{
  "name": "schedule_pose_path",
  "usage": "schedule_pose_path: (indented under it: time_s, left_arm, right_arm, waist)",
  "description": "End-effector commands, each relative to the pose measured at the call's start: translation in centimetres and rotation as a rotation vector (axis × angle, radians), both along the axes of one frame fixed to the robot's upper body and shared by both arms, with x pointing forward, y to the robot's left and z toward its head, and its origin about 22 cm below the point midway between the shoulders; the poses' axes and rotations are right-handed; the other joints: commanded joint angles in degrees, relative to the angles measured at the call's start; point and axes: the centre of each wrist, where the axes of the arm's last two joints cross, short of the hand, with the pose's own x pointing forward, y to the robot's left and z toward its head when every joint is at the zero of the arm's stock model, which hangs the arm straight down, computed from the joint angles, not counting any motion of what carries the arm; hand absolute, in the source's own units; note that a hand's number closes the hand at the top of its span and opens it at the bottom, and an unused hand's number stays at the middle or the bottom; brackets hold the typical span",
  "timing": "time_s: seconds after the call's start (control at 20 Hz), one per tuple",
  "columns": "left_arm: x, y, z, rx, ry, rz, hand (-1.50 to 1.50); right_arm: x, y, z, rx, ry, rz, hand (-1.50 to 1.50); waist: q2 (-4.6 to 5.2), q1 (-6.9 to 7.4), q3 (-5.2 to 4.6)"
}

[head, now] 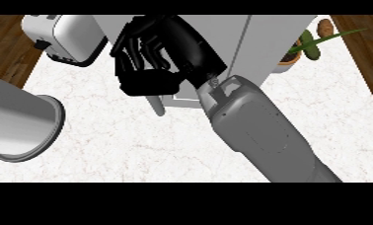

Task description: Pick up the wine, place it into the cabinet and close the cabinet

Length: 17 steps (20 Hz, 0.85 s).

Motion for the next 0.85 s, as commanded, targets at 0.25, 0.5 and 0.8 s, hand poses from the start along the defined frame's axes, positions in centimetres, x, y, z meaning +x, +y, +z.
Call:
schedule_pose_path:
  time_s: [0.25,0.5,0.8]
  left_arm:
    - [1.8,-3.9,0.3,-0.013,0.012,-0.033,-1.50]
    - [3.3,-3.3,-1.8,-0.008,0.020,0.012,-1.50]
    - [4.0,-4.3,-2.2,-0.017,0.033,0.005,-1.50]
  right_arm:
    - [5.6,-2.9,-0.4,-0.025,-0.034,-0.104,1.50]
    - [6.5,-4.8,0.1,-0.042,-0.068,-0.112,1.50]
    - [7.3,-6.8,-0.8,-0.044,-0.060,-0.110,1.50]
  waist:
    - [0.84,-0.04,0.10]
    - [0.94,-0.91,-0.02]
    - [1.04,-1.22,0.02]
